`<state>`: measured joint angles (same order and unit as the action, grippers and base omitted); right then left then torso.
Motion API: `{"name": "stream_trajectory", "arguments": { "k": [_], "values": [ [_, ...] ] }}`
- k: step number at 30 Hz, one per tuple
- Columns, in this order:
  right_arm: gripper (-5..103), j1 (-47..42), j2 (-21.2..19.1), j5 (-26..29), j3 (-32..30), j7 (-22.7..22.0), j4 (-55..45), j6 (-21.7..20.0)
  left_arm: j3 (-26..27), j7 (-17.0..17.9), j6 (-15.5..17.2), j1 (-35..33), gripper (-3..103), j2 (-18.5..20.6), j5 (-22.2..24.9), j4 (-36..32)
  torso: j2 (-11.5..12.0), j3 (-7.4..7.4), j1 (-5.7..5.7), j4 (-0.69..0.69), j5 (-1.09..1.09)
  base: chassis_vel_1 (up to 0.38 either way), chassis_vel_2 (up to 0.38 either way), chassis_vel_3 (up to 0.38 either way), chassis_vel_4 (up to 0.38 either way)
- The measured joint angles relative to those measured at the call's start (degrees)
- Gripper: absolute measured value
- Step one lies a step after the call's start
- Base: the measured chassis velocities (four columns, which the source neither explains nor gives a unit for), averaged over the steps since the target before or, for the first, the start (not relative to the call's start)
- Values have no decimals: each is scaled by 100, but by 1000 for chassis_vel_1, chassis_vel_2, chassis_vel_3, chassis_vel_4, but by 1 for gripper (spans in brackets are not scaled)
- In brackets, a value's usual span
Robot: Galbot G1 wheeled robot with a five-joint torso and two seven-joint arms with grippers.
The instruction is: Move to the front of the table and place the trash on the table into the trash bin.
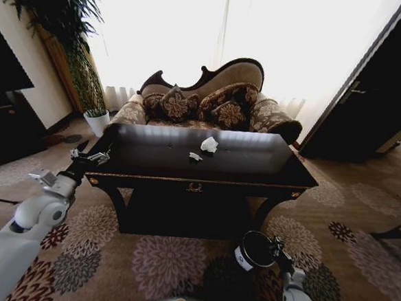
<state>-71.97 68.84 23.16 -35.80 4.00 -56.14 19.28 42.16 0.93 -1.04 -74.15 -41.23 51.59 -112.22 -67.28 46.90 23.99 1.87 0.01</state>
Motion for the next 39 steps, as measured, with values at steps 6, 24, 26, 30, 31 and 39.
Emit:
{"name": "stream_trajectory", "arguments": {
  "k": [6, 24, 26, 30, 31, 39],
  "values": [
    [0, 951, 121, -350, 87, -83, 1333, 202, 0, 0, 0, 0, 100, 0, 0, 0, 0, 0, 1, -1, -1, 0, 0, 0, 0],
    [0, 2351, 206, -1361, -251, -122, 3451, 583, 0, 0, 0, 0, 100, 0, 0, 0, 0, -1, 1, -1, -3, 0, 0, 0, 0],
    [-1, 2347, 191, -1348, -251, -118, 3419, 538, 0, 0, 0, 0, 100, 0, 0, 0, 0, 0, 1, -1, -2, 0, 0, 0, 0],
    [15, 2327, 182, -1328, -255, -115, 3318, 449, 0, 0, 0, 0, 100, 0, 0, 0, 0, -1, 1, -1, -1, 0, 0, 0, 0],
    [20, 2299, 190, -1324, -256, -119, 3270, 423, 0, 0, 0, 0, 100, 0, 0, 0, 0, 0, 1, -1, -1, 0, 0, 0, 0],
    [47, 2151, 247, -1315, -273, -181, 3070, 331, 0, 0, 0, 0, 100, 0, 0, 0, 0, 0, 0, -1, -1, 0, 0, 0, 0]
  ]
}}
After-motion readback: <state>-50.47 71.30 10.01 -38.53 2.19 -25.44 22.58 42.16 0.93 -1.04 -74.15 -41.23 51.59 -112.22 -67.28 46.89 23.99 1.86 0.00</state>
